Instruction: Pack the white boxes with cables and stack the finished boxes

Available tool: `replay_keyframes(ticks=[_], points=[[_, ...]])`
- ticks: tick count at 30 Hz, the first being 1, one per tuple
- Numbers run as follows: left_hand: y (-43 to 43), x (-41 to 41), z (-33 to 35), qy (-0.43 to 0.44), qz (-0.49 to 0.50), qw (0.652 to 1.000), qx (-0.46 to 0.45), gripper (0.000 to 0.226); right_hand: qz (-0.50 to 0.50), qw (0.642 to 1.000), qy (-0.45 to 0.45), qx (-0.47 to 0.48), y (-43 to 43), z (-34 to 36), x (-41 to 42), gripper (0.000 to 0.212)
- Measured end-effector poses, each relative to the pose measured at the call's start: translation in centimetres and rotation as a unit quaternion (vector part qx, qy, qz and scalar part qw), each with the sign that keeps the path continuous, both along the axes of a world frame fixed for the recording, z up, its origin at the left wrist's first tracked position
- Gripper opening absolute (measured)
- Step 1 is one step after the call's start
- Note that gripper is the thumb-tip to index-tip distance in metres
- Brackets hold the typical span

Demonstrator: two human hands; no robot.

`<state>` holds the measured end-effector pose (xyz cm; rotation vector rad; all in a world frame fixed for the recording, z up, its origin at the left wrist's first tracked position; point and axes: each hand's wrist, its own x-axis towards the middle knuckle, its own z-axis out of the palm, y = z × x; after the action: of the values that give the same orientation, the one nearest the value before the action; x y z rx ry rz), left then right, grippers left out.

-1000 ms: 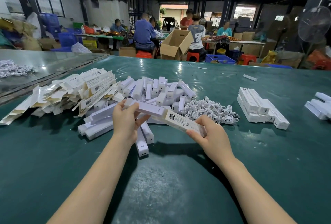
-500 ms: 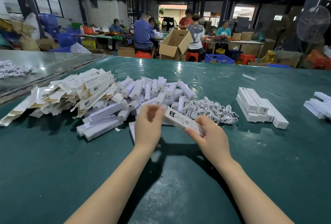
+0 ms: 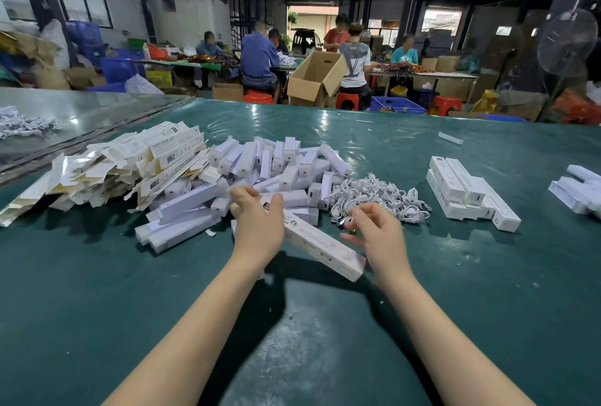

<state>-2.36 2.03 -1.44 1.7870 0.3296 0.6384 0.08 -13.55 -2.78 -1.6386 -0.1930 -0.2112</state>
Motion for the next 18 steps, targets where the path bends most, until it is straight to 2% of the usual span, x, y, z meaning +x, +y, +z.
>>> replay_keyframes(ticks=[1, 2, 4, 7, 9, 12, 16, 18], points=[[0.2, -0.1, 0.2, -0.014, 0.005, 1.0, -0.011, 0.024, -0.048, 0.993, -0.026, -0.101, -1.0, -0.4, 0.7, 0.011], [0.3, -0.2, 0.4, -0.03, 0.013, 0.999, -0.019, 0.024, -0.085, 0.971, -0.041, -0.22, -1.9, -0.9, 1.5, 0.01], [0.5, -0.3, 0.7, -0.056, 0.009, 0.997, -0.048, 0.023, -0.103, 0.906, -0.016, -0.411, -3.1, -1.9, 2.6, 0.035], [0.5, -0.7, 1.1, -0.072, -0.019, 0.989, -0.124, 0.028, -0.062, 0.848, 0.046, -0.524, -3.0, -2.6, 3.2, 0.06], [0.6, -0.7, 1.2, -0.092, -0.022, 0.982, -0.163, 0.031, -0.065, 0.842, 0.042, -0.534, -2.8, -2.8, 3.3, 0.058], [0.5, -0.6, 1.0, -0.107, -0.013, 0.979, -0.173, 0.035, -0.096, 0.838, 0.008, -0.537, -3.2, -2.7, 3.3, 0.045], [0.2, -0.5, 0.6, -0.096, -0.028, 0.977, -0.191, 0.031, -0.127, 0.896, -0.025, -0.426, -3.3, -2.0, 2.6, 0.01], [-0.1, -0.4, 0.3, -0.085, -0.06, 0.971, -0.214, 0.026, -0.135, 0.908, -0.018, -0.396, -3.2, -1.8, 2.3, 0.025]])
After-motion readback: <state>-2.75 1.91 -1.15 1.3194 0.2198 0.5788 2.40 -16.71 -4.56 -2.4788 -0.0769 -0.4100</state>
